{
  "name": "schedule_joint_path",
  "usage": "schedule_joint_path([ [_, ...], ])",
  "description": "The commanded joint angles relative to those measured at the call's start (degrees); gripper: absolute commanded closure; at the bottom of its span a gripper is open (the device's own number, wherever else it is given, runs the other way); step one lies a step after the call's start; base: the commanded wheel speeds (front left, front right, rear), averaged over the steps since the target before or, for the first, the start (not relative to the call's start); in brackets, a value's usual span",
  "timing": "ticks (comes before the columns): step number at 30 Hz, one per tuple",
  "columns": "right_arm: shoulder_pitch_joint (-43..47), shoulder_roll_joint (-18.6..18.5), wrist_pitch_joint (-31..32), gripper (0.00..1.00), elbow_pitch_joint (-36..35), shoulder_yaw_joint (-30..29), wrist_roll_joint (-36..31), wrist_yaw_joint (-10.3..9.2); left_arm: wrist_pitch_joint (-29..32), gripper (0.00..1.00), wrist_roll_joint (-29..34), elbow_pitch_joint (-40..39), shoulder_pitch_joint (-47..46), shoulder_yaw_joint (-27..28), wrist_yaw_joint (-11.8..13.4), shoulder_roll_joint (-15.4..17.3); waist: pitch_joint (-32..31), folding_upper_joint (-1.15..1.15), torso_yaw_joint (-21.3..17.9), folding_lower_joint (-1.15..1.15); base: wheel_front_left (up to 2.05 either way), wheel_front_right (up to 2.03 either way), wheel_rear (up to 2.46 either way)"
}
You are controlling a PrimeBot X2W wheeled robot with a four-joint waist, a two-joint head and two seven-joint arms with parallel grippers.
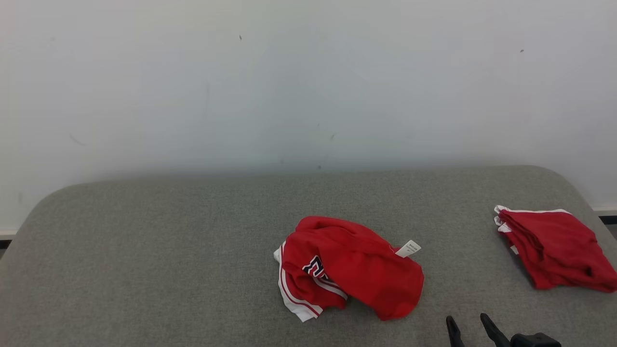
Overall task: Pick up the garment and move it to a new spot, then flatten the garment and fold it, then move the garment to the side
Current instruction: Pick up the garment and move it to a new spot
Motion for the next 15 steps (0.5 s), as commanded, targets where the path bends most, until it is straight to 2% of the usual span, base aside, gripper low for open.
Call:
schedule_joint_path([
  [1, 0.48, -0.07, -0.21, 0.0, -0.15, -0.1, 0.12, -0.11, -0.3, 0.0, -0.21, -0.24, 0.07, -0.1, 0.02, 0.23, 0.13, 0.0, -0.04, 0.0, 0.0, 0.0, 0.0],
  [15, -0.02, 0.27, -0.55, 0.0, 0.22, 0.5, 0.3, -0.11, 1.18, 0.0, -0.98, 0.3, -1.15, -1.34, -0.12, 0.17, 0.63, 0.0, -0.15, 0.0, 0.0, 0.0, 0.0],
])
